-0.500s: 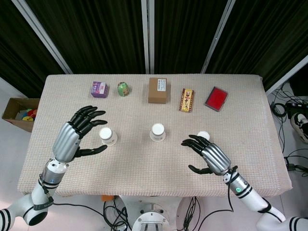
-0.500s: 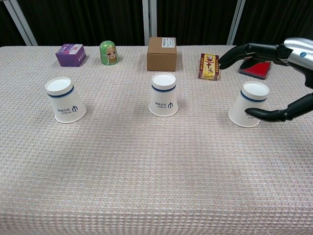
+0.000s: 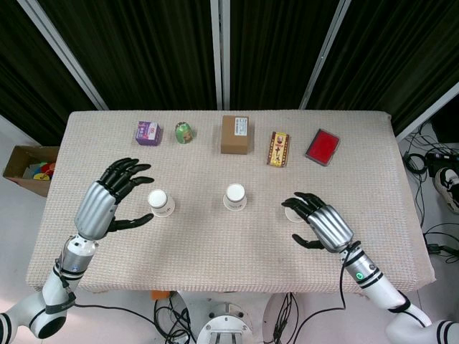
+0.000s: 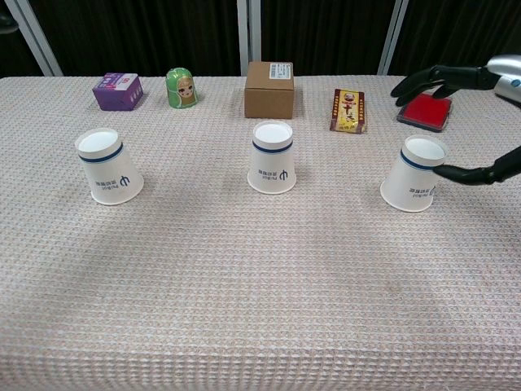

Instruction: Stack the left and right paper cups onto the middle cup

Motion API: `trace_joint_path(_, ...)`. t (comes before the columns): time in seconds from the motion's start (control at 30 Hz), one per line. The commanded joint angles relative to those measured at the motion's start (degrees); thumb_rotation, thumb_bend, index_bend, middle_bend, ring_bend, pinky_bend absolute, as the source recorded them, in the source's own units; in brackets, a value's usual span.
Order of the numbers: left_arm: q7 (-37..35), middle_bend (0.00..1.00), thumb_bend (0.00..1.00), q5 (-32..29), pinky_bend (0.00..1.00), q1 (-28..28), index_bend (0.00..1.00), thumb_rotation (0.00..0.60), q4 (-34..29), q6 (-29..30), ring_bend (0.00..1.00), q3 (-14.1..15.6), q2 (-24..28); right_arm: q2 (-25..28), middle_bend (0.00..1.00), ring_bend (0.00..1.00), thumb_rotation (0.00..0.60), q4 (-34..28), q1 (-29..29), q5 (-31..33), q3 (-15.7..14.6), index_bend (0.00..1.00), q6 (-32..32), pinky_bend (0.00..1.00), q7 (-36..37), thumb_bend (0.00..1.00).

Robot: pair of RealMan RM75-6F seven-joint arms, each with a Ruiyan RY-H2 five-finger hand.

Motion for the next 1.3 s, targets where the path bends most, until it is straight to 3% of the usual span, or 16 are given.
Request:
trace_joint_path(0.03,3.1,0.20,0.00,-3.1,0.16,1.6,0.30,0.600,0.0,-2.0,0.13,1.9,1.2,5.1,0.22,0.10,0.600,-2.0,-1.0,7.3,2.0,0.17,-2.6,0.20,-5.0,0.22)
trace_joint_path(0.3,5.8,0.20,0.00,-8.7,0.16,5.8,0.30,0.600,0.3,-2.8,0.13,5.4,1.3,6.8,0.19,0.09,0.600,-0.8,0.6,15.2,2.1,0.15,-10.2,0.13,-10.5,0.22)
trace_joint_path(0.7,4.9,0.19,0.00,-10.4,0.16,8.0,0.29,0.600,3.8,-1.1,0.13,5.6,-0.8,2.0,0.21,0.09,0.600,2.1,4.5,17.9,3.3,0.16,-14.9,0.13,-13.1,0.23)
trace_joint_path(0.87,4.2,0.19,0.00,-10.3,0.16,8.1,0.29,0.600,4.6,-0.6,0.13,5.2,-1.2,0.2,0.25,0.09,0.600,2.8,5.8,18.9,3.3,0.23,-16.6,0.13,-15.4,0.29)
trace_joint_path(1.1,3.5,0.19,0.00,-10.3,0.16,8.4,0.29,0.600,5.2,-0.5,0.13,5.2,-1.2,-1.4,0.38,0.18,0.600,3.0,5.8,16.8,4.0,0.44,-13.1,0.17,-14.1,0.42)
trace_joint_path(1.3,3.1,0.19,0.00,-10.5,0.16,8.8,0.29,0.600,5.2,-0.3,0.13,5.2,-1.0,2.8,0.39,0.19,0.600,-2.6,7.1,13.8,7.1,0.45,-10.5,0.18,-9.0,0.41)
